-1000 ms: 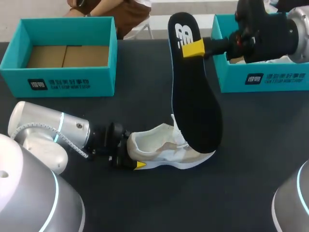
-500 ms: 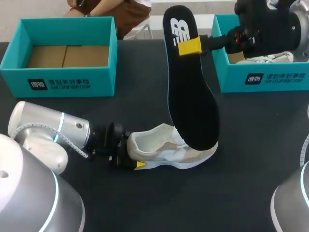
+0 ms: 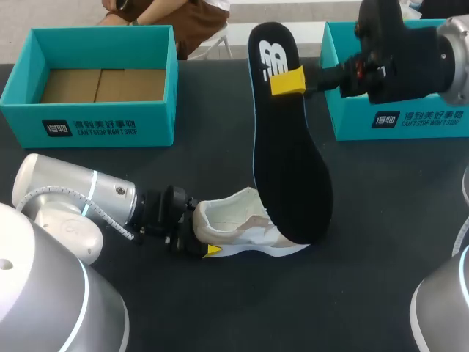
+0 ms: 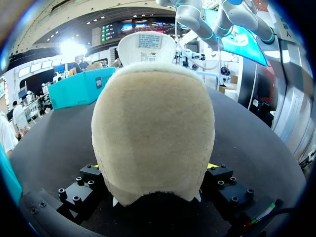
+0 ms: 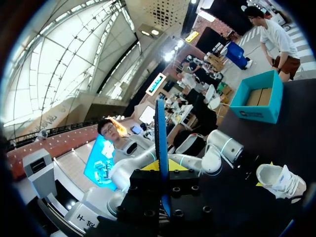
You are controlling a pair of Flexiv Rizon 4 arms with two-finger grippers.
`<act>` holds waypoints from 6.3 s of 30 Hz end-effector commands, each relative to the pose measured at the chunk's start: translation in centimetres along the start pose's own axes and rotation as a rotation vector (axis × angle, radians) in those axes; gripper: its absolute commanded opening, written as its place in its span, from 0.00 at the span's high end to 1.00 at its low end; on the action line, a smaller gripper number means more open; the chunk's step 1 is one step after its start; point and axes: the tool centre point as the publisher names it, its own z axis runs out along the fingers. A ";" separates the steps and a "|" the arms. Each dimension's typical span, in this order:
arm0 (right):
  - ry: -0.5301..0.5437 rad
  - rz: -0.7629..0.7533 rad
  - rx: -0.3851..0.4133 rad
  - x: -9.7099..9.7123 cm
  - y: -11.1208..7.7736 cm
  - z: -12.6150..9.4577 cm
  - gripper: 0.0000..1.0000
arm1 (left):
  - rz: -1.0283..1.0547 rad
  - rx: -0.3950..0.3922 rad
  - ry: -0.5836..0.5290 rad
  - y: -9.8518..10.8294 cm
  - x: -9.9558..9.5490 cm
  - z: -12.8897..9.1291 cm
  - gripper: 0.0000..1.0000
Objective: Take the shoe out of the shoebox, open the shoe tongue, remove and reinsert the insole, then place the shoe into the shoebox
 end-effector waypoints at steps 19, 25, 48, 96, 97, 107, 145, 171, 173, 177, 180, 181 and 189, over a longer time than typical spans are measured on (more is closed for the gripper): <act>0.003 0.005 -0.015 -0.3 -0.6 0.2 1.00 | 0.000 -0.003 0.000 0.1 0.1 0.0 1.00; 0.003 0.005 -0.015 -0.3 -0.6 0.2 1.00 | 0.000 -0.003 0.000 0.1 0.1 0.0 1.00; 0.003 0.005 -0.015 -0.3 -0.6 0.2 1.00 | -0.013 -0.007 0.005 -0.6 0.4 -2.2 0.00; 0.003 0.005 -0.015 -0.3 -0.6 0.2 1.00 | -0.034 -0.343 -0.060 -4.4 -1.8 -7.5 0.00; 0.003 0.005 -0.015 -0.3 -0.6 0.2 1.00 | -0.017 -0.350 -0.057 -4.6 -1.8 -7.6 0.00; 0.003 0.005 -0.015 -0.3 -0.6 0.2 1.00 | -0.079 -0.589 0.027 -6.1 -2.4 -8.2 0.00; 0.003 0.005 -0.015 -0.3 -0.6 0.2 1.00 | -0.009 -0.870 0.124 -7.8 0.0 -7.1 0.00; 0.003 0.005 -0.015 -0.3 -0.6 0.2 1.00 | -0.027 -0.841 0.119 -7.9 -0.1 -6.0 0.00; 0.003 0.005 -0.015 -0.3 -0.6 0.2 1.00 | -0.036 -0.823 0.159 -8.3 -1.0 -5.1 0.00; 0.003 0.005 -0.015 -0.3 -0.6 0.2 1.00 | -0.017 -0.802 0.151 -9.2 -2.2 -4.1 0.00; 0.003 0.005 -0.015 -0.3 -0.6 0.2 1.00 | -0.014 -0.800 0.164 -9.5 -3.1 -3.4 0.00; 0.003 0.005 -0.015 -0.3 -0.6 0.2 1.00 | -0.010 -0.799 0.172 -9.5 -3.4 -3.1 0.00; 0.003 0.005 -0.015 -0.3 -0.6 0.2 1.00 | 0.014 -0.819 0.172 -8.7 -4.5 -0.4 0.00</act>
